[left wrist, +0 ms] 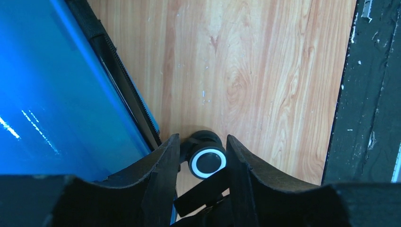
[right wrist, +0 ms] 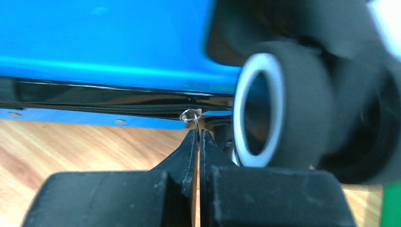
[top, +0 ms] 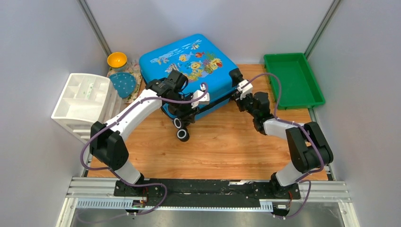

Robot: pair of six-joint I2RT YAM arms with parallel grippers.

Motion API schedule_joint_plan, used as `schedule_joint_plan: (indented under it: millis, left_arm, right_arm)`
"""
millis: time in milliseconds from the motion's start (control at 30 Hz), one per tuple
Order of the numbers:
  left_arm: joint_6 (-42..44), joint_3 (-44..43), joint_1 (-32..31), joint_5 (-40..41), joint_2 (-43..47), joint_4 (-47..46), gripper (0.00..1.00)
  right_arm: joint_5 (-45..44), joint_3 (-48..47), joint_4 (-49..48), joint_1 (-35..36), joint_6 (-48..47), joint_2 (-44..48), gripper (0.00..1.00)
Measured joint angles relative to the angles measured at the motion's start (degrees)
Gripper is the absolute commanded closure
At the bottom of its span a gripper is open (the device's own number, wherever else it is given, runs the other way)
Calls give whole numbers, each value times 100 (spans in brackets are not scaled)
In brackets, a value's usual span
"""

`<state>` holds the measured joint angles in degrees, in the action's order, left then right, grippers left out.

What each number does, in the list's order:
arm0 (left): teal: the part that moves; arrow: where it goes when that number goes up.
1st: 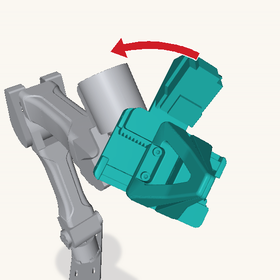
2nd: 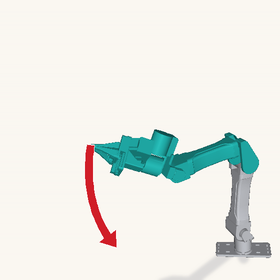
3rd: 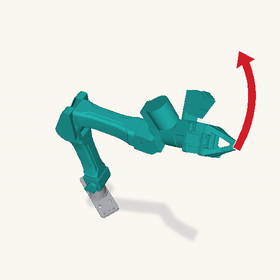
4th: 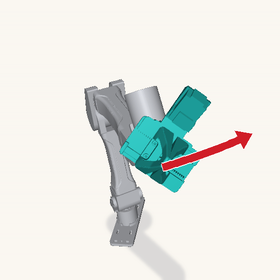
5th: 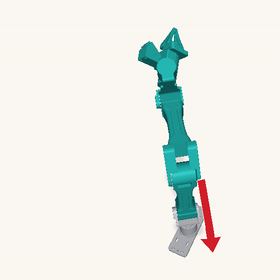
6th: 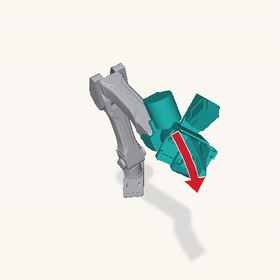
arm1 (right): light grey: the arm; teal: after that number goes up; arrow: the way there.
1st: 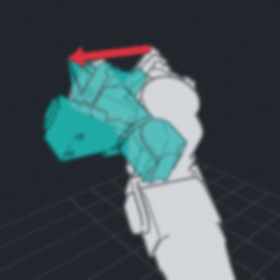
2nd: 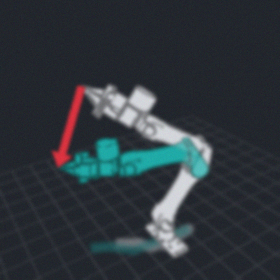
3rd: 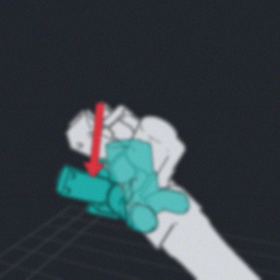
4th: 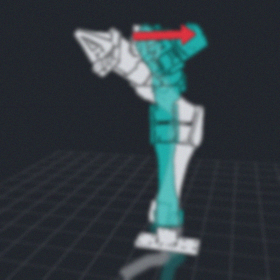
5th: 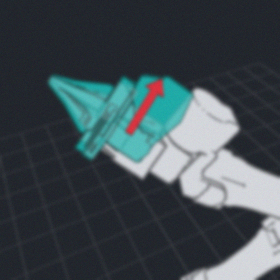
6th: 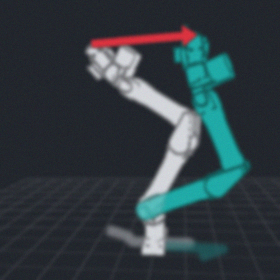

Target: Open, take out, and arrange the luggage

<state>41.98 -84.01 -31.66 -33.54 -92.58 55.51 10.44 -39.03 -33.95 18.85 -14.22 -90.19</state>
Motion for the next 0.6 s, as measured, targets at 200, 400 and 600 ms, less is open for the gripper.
schedule_joint_plan:
  millis: [200,400,600]
  left_arm:
    - [44,-116,378,-74,-59,352,50]
    - [20,-586,791,-55,-448,1071,50]
    - [199,-846,1093,254,-623,1676,50]
  right_arm:
    - [859,-17,-516,-811,-136,-278,100]
    - [1731,-374,-986,-1268,-162,-778,100]
    - [1740,-1167,-1408,-1875,-63,-1495,100]
